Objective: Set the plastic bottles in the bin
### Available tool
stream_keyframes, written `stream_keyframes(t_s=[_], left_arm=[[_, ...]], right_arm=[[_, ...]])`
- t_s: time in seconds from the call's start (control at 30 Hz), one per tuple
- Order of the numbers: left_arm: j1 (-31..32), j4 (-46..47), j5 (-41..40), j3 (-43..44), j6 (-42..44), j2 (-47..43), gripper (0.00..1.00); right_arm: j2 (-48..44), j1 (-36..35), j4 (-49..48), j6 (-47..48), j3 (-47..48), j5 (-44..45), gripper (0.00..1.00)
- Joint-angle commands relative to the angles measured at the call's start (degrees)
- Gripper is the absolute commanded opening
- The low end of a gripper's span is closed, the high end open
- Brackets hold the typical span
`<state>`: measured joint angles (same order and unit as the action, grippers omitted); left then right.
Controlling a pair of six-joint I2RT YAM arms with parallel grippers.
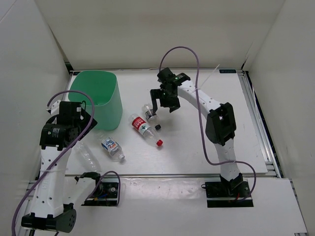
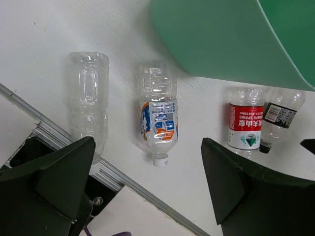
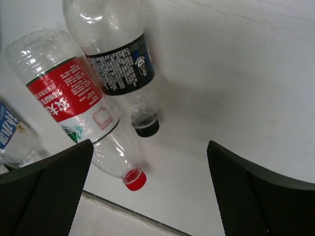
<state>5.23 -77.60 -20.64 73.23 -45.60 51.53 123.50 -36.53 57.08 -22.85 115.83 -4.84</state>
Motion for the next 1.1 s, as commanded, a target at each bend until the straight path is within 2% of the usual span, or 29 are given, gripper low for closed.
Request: stream_keyframes(t_s=[0.0,0.13,0.27,0.47,0.57,0.7,0.8,0.93,0.97,1.07], left_arm=[[1.3,-0.8,-1.7,0.0,0.8,-0.7,1.00],[2.5,-0.8,-1.7,0.5,1.8,-0.7,1.00],[2.5,-1.3,1.6,1.7,3.4,-0.2,1.00],[3.0,-1.9,1.6,2.3,4.1,-0.2,1.00],[3.0,-1.9,1.6,3.5,4.7,-0.2,1.00],[3.0,-1.9,0.0,4.9,5.9,-0.7,1.00],[3.0,-1.9,0.0,5.5,5.9,-1.3,1.00],[3.0,-1.9,2.5,8.6,8.7,-1.8,1.00],[3.0,-1.9,3.1,9.4,8.7,-1.8,1.00],[3.0,-1.9,3.1,10.8,8.7,-2.8,1.00]], right_arm=[[2.8,-0.8,-2.6,2.5,2.6,-3.8,1.00],[7.9,-0.8,-3.3,2.5,7.7,-4.5,1.00],[12.7,-0.8,-5.3,1.4,12.2,-7.3,1.00],[15.2,-1.9,-10.2,-0.2,9.1,-9.4,0.99],[15.8,-2.4,-10.8,-0.8,7.7,-9.9,0.82],[14.1,-2.4,-10.1,-1.4,7.0,-8.3,0.49],[8.7,-2.4,-8.7,-3.7,7.0,-5.5,0.35],[-2.4,-2.4,-12.9,-8.5,7.0,-9.3,0.28],[-3.5,-2.4,-14.4,-9.8,8.0,-11.9,0.26],[-5.0,-3.8,-19.4,-14.5,15.0,-12.6,0.24]])
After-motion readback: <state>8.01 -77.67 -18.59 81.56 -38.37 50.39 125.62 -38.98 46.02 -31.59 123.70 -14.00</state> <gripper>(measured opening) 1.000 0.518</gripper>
